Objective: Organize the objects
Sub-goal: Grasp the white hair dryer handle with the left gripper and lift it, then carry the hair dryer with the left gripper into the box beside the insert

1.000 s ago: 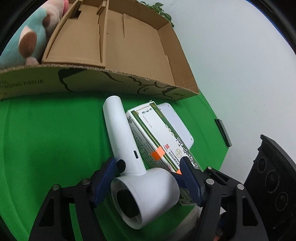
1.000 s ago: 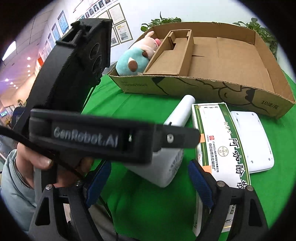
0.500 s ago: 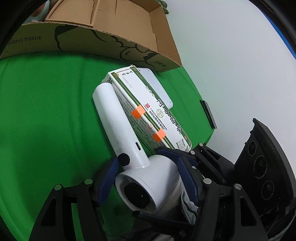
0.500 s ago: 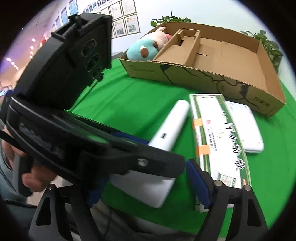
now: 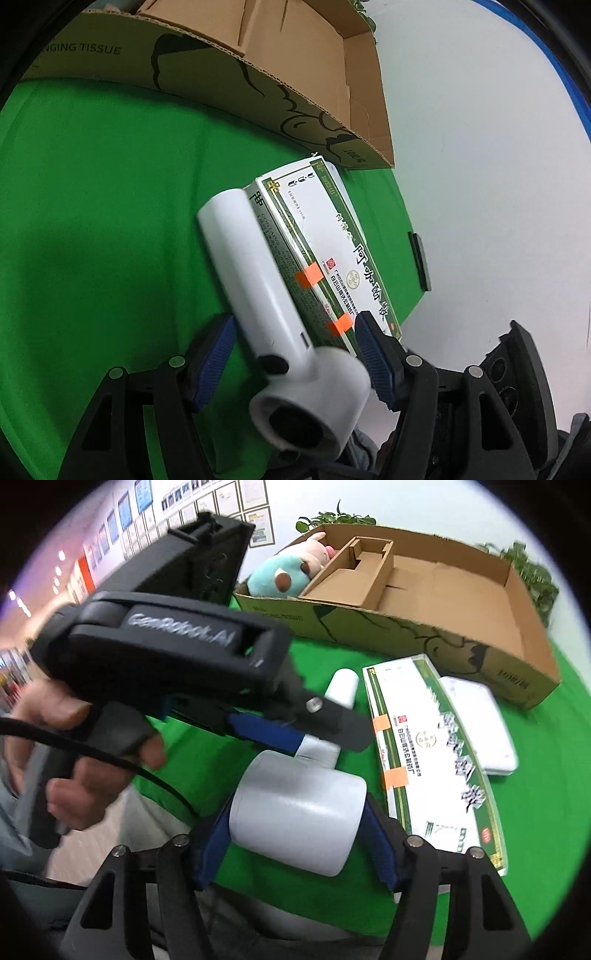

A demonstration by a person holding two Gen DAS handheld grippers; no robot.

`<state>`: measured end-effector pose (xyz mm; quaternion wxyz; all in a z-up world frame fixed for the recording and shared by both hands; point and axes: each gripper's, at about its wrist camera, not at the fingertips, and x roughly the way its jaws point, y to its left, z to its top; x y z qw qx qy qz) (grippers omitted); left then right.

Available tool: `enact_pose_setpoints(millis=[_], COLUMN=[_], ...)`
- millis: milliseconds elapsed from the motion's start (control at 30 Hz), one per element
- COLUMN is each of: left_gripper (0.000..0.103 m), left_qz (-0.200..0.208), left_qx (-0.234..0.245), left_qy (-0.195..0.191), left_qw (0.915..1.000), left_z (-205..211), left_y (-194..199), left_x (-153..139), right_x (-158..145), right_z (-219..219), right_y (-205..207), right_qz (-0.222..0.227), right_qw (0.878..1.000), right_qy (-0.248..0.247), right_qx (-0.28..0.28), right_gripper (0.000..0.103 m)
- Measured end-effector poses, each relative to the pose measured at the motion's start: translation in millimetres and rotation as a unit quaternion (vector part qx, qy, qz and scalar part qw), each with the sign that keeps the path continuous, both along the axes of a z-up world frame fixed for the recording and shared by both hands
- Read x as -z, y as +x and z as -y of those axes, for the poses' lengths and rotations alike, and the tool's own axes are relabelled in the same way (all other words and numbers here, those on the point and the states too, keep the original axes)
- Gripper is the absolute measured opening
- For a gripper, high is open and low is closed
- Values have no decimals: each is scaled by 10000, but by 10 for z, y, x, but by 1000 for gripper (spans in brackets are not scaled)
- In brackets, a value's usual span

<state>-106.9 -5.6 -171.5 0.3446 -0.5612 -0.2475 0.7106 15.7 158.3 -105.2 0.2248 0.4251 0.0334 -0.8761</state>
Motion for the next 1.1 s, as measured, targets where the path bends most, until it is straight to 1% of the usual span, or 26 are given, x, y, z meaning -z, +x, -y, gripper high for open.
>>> enact_pose_setpoints(millis=[100,133,200,233,367,467,533,633,800,900,967,1067,1100], left_gripper=[63,60,49,40,40,37,37,37,36,35,34,34,34], left_qz=[-38,-46,-110,-147,-253,-465,-638,-913,-1492,-1829,-2095,-2315,-2364], left_qx=[-11,-19,-38,-63,-139,-195,-196,-215,-212,-208,-175,-139,-126], left_qy=[15,0,-139,-200,-85,-71,-129,-160,-331,-441,-519,-533,-546], left_qw=[10000,10000,9998,9997,9995,9987,9977,9955,9880,9819,9763,9713,9700], left_z=[3,8,-1,12,61,93,81,54,6,-6,-38,-86,-158], left_y=[26,39,49,58,86,88,79,38,-84,-165,-219,-362,-437], left_x=[-4,-4,-9,-19,-58,-190,-294,-478,-889,-1165,-1343,-1539,-1560], right_x=[-2,0,-1,-9,-73,-126,-162,-269,-489,-641,-734,-870,-901], right_z=[-56,-86,-124,-129,-108,-71,-52,-51,-49,-67,-63,-84,-83], right_y=[-12,-22,-30,-21,16,28,23,-3,-151,-282,-385,-520,-582], right_qz=[132,180,222,168,-86,-267,-365,-573,-960,-1214,-1372,-1565,-1604], right_qw=[9994,9988,9978,9980,9986,9987,9986,9974,9944,9915,9893,9860,9853], right_qy=[-328,-455,-621,-609,-524,-425,-390,-438,-423,-456,-472,-520,-532], right_qx=[44,58,76,74,52,30,23,57,97,114,177,251,265], right_gripper=[65,65,65,65,65,65,65,65,65,64,64,64,64])
